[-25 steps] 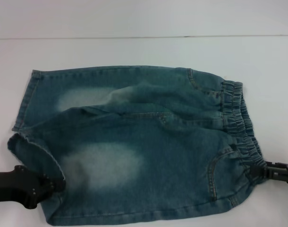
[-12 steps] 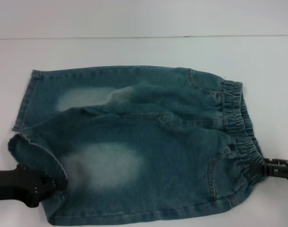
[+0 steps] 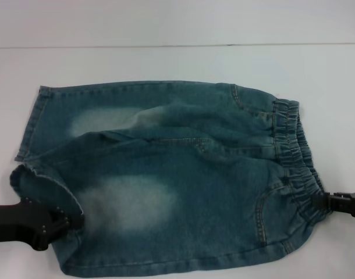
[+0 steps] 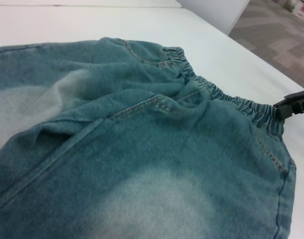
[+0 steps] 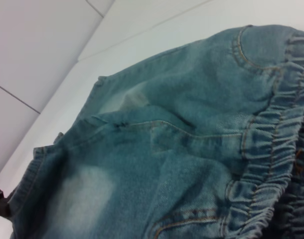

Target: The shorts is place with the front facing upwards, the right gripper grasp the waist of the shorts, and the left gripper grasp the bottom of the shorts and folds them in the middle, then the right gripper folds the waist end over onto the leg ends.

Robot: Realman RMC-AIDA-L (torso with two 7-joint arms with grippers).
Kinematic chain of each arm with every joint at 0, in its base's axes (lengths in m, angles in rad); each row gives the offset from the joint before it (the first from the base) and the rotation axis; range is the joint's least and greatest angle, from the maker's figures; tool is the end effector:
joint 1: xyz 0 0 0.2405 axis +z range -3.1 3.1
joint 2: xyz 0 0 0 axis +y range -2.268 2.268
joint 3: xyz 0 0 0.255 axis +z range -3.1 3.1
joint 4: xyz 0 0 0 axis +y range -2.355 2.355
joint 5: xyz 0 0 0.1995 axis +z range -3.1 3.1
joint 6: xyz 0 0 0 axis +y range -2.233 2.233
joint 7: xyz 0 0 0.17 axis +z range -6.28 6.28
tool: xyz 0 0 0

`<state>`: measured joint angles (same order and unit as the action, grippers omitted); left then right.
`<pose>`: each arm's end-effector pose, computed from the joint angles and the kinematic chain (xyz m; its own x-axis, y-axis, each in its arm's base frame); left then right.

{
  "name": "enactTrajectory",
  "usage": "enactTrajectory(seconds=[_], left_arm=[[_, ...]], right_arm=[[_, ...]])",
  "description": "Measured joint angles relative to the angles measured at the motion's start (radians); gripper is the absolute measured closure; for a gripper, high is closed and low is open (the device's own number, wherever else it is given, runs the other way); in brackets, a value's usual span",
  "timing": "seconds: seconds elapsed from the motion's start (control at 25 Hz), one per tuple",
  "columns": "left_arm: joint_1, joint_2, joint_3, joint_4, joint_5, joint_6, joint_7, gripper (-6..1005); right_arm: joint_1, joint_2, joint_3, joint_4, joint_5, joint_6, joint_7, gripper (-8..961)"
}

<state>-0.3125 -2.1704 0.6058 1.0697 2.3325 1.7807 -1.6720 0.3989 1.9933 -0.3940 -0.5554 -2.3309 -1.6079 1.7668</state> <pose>-0.2978 0.2533 -0.0010 0.7274 0.6260 0.2812 0.6710 -0.7347 -0.1002 0.3426 0.2688 0.0022 0.3765 -0.8163 -0.4379 -0.9030 -0.4290 0.0234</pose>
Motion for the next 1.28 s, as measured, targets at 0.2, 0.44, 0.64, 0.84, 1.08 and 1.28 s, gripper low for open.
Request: enactTrajectory(seconds=[0.2,0.44,0.64,0.84,1.08,1.28], left_arm=[[0.003,0.0,-0.001,0.002,-0.01,0.0,0.0,990],[0.003,0.0,-0.005,0.003,-0.01,0.0,0.0,990],[0.005,0.0,-0.008,0.016,-0.017,-0.001,0.0,989],[0.018,0.0,-0.014,0.035,-0.075,-0.005,0.002,988],[0.031,0.0,-0.053,0.06,-0.143,-0.033,0.011,988],[0.034,0.002,-0.097,0.067,-0.213,-0.077,0.031,989]], right_arm=[[0.008,0.003,0.003,0.0,0.002,-0.006,0.001,622],[0.01,0.004,0.003,0.0,0.002,-0.007,0.007,820],[0.009,0.004,0.004,0.0,0.002,-0.008,0.014,909],[0.009,0.004,0.004,0.008,0.05,-0.018,0.015,910],[0.004,0.008,0.004,0.013,0.182,-0.032,0.017,909],[0.013,0.022,0.005,0.015,0.295,-0.018,0.038,908]])
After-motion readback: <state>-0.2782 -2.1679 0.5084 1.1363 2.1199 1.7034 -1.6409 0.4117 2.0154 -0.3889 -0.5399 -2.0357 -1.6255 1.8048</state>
